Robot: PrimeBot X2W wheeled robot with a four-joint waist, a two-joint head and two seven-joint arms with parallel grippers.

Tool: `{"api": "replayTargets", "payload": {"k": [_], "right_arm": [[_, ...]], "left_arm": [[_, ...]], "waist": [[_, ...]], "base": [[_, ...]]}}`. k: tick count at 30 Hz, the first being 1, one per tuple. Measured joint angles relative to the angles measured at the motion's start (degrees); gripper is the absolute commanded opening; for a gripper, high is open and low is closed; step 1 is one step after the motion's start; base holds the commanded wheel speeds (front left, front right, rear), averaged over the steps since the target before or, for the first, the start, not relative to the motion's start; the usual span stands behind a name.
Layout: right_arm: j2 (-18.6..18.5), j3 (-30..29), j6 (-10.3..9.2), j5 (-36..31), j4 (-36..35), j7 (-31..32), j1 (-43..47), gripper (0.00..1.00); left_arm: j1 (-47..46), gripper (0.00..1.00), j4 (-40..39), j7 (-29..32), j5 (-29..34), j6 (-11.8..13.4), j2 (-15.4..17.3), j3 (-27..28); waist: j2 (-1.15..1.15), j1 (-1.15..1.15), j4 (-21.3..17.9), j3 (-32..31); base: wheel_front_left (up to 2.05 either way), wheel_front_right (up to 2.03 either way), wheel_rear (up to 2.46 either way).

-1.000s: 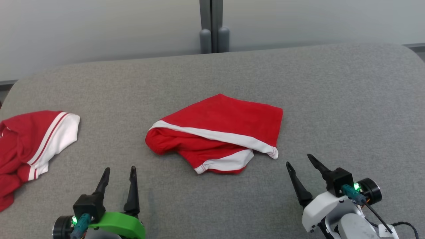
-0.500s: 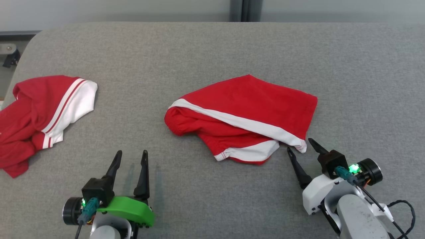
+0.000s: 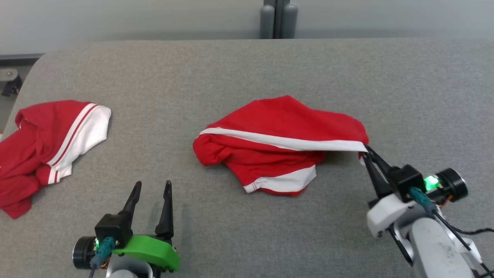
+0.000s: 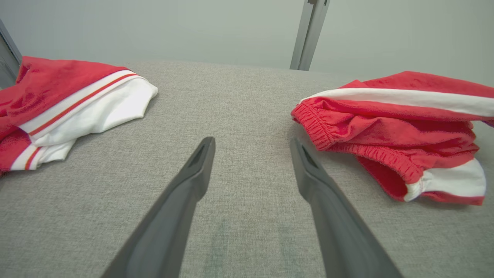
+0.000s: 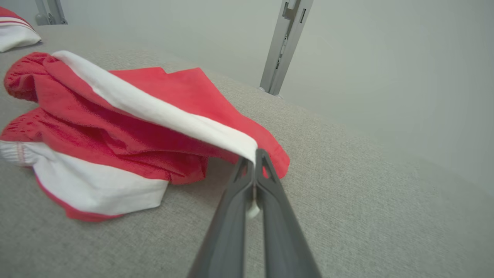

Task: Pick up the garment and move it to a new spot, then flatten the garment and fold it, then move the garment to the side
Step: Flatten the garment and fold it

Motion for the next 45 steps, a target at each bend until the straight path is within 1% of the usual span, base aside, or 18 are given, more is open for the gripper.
{"api": "replayTargets", "payload": {"k": [4,8,9,10,14,17,20,25,28,30,32,37,40,45], "right_arm": [[-3.2,-2.7,0.00,0.6,-3.1,0.0,5.4,0.00],[-4.3,-4.2,0.00,1.0,-2.5,0.0,9.2,0.00],[-4.3,-4.8,0.00,1.0,-1.3,0.0,9.9,0.11],[-3.4,-5.3,0.00,1.6,1.2,0.0,10.7,1.00],[-2.5,-4.6,0.00,2.2,2.2,0.0,10.6,1.00],[-2.7,-4.3,0.00,2.4,2.7,0.0,10.8,1.00],[-3.8,-4.4,0.00,3.1,3.2,0.0,11.7,1.00],[-5.3,-6.4,0.00,3.2,3.7,0.0,13.5,1.00],[-5.3,-9.7,0.00,3.4,2.6,0.0,13.8,1.00],[-4.7,-11.7,0.00,4.1,0.4,0.0,13.7,1.00],[-3.2,-12.7,0.00,5.5,-2.2,0.0,13.0,1.00],[-0.3,-10.9,0.00,11.7,-7.9,0.0,10.0,1.00],[0.5,-9.5,0.00,14.4,-8.6,0.0,9.4,1.00],[1.2,-8.0,0.00,15.0,-7.2,0.0,9.3,1.00]], "left_arm": [[1.1,1.00,0.0,0.0,0.0,0.0,0.0,-0.3],[1.8,1.00,0.1,0.0,0.0,0.0,0.0,-1.5],[1.8,1.00,0.2,0.0,-0.1,0.0,0.0,-1.7],[1.8,1.00,0.4,0.0,-0.4,0.0,0.0,-2.4],[1.8,1.00,0.5,0.0,-0.5,0.0,0.0,-3.3],[1.8,1.00,0.8,0.0,-0.5,0.0,0.0,-3.9],[2.0,1.00,1.1,0.0,-0.6,0.0,0.0,-4.1],[3.1,1.00,1.2,0.0,-0.6,0.0,0.0,-4.0],[3.3,1.00,1.1,0.0,-0.4,0.0,0.0,-3.6],[3.4,1.00,0.9,0.0,-0.3,0.0,0.0,-3.2],[3.4,1.00,0.5,0.0,0.0,0.0,0.0,-2.9],[3.3,1.00,-1.4,0.0,0.5,0.0,0.0,-2.6],[3.3,1.00,-1.8,0.0,0.7,0.0,0.0,-2.8],[3.3,1.00,-1.9,0.0,0.1,0.0,0.0,-3.7]], "waist": [[0.00,0.00,-1.8,-2.0],[0.00,0.00,-3.7,-3.3],[0.00,0.00,-4.1,-3.6],[0.00,0.00,-5.0,-4.1],[0.00,0.00,-5.1,-4.1],[0.00,0.00,-5.0,-4.3],[0.00,0.00,-4.9,-4.8],[0.00,0.00,-5.1,-5.8],[0.00,0.00,-5.4,-6.4],[0.00,0.00,-5.6,-6.6],[0.00,0.00,-5.8,-6.7],[0.00,0.00,-5.9,-6.7],[0.00,0.00,-5.8,-6.8],[0.00,0.00,-5.5,-7.1]], "base": [[0.00,0.00,0.00],[0.00,0.00,0.00],[0.00,0.00,0.00],[0.00,0.00,0.00],[0.00,0.00,0.00],[0.00,0.00,0.00],[0.00,0.00,0.00],[0.00,0.00,0.00],[0.00,0.00,0.00],[0.00,0.00,0.00],[0.00,0.00,0.00],[0.00,0.00,0.00],[0.00,0.00,0.00],[0.00,0.00,0.00]]}}
